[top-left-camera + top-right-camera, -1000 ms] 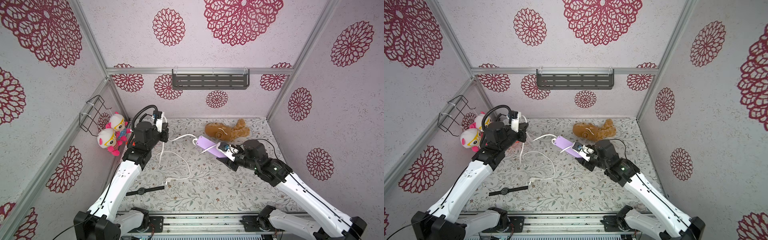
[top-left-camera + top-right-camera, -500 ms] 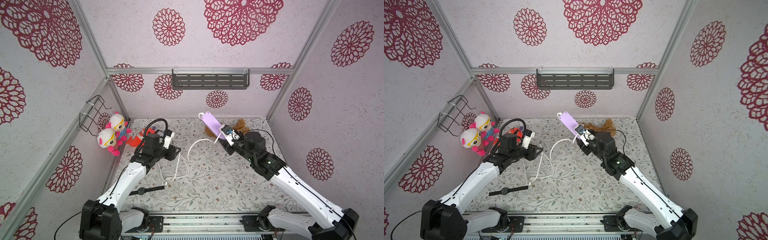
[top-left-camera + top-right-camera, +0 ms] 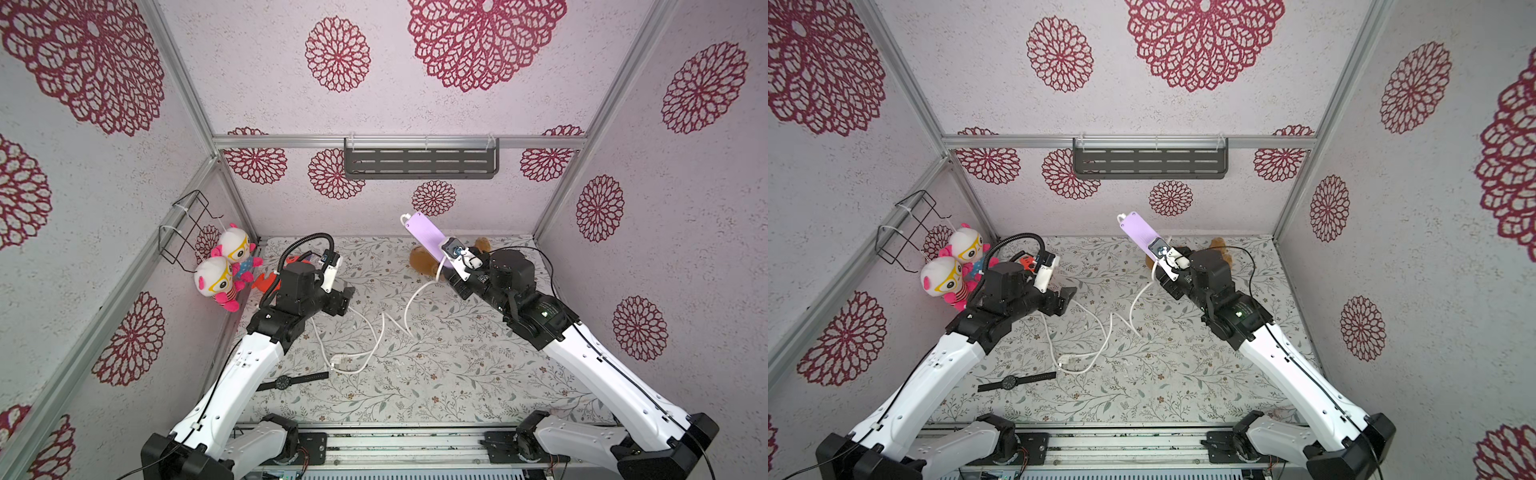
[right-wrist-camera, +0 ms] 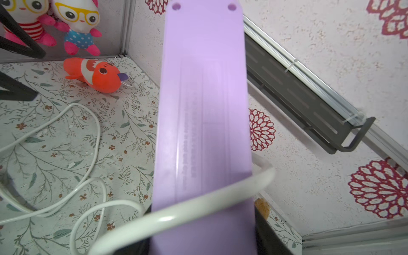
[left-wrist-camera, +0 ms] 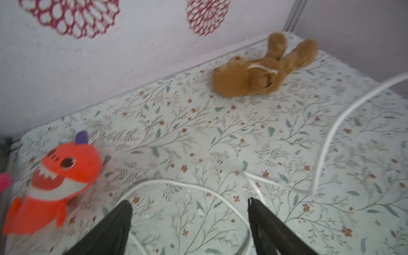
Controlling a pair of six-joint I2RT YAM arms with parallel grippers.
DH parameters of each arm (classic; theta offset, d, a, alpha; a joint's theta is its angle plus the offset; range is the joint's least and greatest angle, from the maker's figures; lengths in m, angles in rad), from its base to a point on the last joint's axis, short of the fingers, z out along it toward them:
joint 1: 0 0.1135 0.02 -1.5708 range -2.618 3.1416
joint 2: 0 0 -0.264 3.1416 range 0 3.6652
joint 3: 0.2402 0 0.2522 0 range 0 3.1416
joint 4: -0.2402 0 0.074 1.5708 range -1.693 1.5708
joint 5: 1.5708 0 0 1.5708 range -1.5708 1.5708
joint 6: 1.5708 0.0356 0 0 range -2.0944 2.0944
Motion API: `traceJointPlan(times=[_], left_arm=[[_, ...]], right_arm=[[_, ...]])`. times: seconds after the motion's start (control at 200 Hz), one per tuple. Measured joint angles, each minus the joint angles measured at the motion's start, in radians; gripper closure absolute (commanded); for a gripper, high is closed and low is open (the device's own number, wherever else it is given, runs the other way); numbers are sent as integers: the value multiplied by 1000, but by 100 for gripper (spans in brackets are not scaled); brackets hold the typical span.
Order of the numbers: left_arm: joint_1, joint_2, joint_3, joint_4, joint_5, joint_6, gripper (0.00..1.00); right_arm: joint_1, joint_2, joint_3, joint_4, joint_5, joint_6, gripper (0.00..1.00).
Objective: Unwrap the cord wrapped around the power strip
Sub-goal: Unwrap the power cord from the power strip.
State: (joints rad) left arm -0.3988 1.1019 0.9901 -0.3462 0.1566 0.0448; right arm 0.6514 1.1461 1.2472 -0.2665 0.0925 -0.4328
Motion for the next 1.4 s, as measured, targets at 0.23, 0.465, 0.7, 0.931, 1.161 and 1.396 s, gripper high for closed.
traceJointPlan(times=[0.23,0.465,0.7,0.931,1.161,1.396], left_arm=[[-236,187,19,372,174,11,1],[-282,314,-61,697,198,31,7],[-284,391,-148,955,245,32,37],[-291,421,-148,1020,268,54,70],[-295,410,-148,990,289,109,100],[-292,172,-130,702,318,146,100]], right_arm=[[0,0,0,-18,-133,59,100],[0,-10,-5,-18,-184,108,100],[0,-28,-29,11,-183,148,100],[0,-31,-38,40,-179,169,100],[-3,-40,-76,60,-145,172,100],[-11,-27,-98,26,-13,96,100]])
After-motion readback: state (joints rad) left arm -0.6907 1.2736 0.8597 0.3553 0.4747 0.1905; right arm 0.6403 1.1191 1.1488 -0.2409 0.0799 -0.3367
